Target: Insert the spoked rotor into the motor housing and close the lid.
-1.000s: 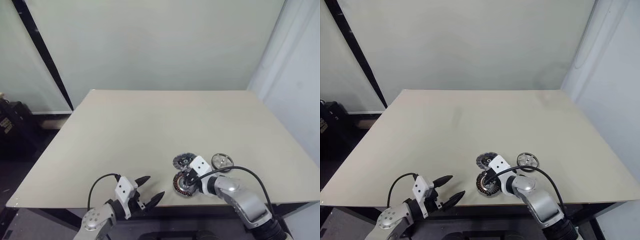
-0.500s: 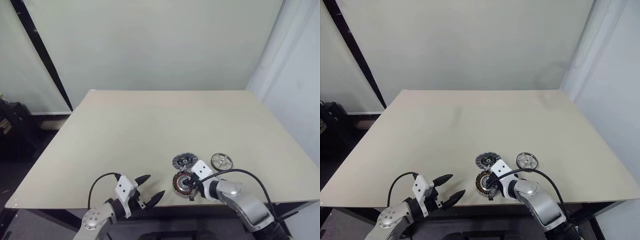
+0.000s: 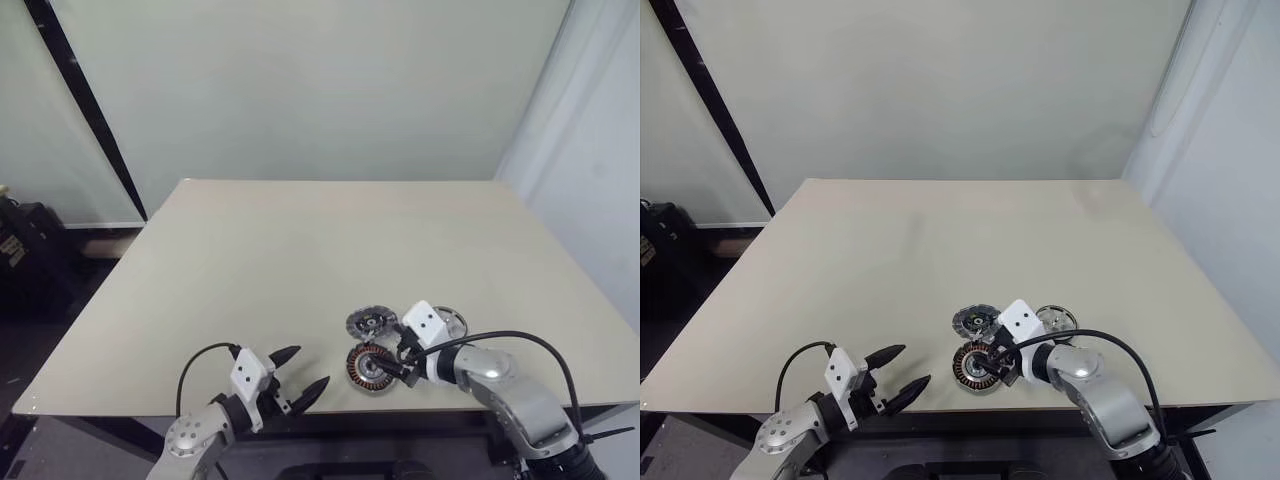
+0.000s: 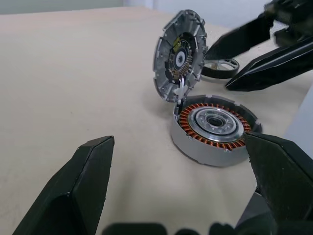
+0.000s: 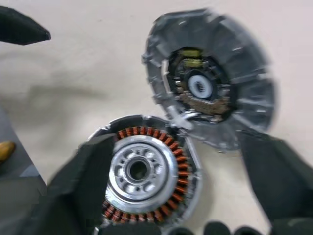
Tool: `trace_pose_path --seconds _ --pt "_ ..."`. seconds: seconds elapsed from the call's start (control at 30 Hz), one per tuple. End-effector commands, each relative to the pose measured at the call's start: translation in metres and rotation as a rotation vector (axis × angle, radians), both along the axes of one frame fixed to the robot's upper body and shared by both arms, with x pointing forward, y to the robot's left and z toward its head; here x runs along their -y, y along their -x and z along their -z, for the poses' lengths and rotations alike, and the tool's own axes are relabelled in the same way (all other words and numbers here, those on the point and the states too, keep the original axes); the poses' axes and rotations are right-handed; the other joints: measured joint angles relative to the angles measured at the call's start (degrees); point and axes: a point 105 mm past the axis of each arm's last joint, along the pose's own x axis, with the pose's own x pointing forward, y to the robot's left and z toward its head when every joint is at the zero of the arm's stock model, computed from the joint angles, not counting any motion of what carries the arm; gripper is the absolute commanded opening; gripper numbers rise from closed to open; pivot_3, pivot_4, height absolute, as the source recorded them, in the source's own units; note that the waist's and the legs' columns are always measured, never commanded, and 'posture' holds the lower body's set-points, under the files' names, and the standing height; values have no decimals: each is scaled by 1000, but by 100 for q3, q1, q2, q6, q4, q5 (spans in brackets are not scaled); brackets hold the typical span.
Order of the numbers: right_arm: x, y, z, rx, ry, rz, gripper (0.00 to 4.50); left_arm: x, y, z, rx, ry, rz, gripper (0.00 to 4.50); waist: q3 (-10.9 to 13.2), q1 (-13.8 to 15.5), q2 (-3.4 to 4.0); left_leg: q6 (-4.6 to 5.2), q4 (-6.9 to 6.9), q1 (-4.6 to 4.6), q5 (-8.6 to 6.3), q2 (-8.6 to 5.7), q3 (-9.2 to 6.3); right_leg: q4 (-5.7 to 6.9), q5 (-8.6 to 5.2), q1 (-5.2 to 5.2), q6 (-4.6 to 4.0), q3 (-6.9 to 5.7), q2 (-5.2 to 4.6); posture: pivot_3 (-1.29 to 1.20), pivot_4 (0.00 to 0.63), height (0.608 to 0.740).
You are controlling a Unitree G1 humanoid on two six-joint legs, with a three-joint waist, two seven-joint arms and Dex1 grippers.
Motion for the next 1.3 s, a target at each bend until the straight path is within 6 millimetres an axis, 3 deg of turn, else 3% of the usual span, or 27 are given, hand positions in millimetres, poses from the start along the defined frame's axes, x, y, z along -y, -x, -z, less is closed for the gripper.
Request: trace_pose_path --seconds 0.03,0.33,0.5,0.73,0.93,1.1,1.3 --pt "17 -2 -17 48 -12 65 4467 -1 -4 -10 52 4 -6 4500 0 0 0 0 0 -1 0 0 1 0 0 0 0 0 0 0 0 740" --pt "70 -3 -25 -3 -161 418 4467 -1 -5 -10 57 7 -14 4500 1 -1 0 0 -2 -4 0 1 1 1 0 1 1 1 1 0 0 740" --pt "100 -18 -18 -56 -282 806 4467 3 -6 -9 54 18 -5 4500 4 -14 6 0 -3 -4 0 5 3 5 1 -1 0 4 2 0 0 740" --pt "106 -42 -7 -167 -532 1052 4467 6 -10 -11 63 20 7 4500 13 -24 37 -1 -6 -10 1 1 4 7 12 -5 3 5 2 0 0 740" --pt "115 -55 8 -218 -599 1194 4467 5 -10 -12 70 18 6 4500 16 -28 50 -1 -19 -20 1 -2 7 0 22 -15 -11 7 2 0 0 740" --pt "115 -57 22 -276 -631 1226 4467 4 -9 -13 75 17 -3 4500 17 -81 55 0 -26 -17 2 -3 7 0 20 -15 -9 9 3 0 0 740" --pt "98 -58 33 -389 -728 1180 4467 4 -7 -13 74 18 -4 4500 16 -143 55 1 -30 -11 3 -2 8 1 14 -11 2 14 4 0 0 740"
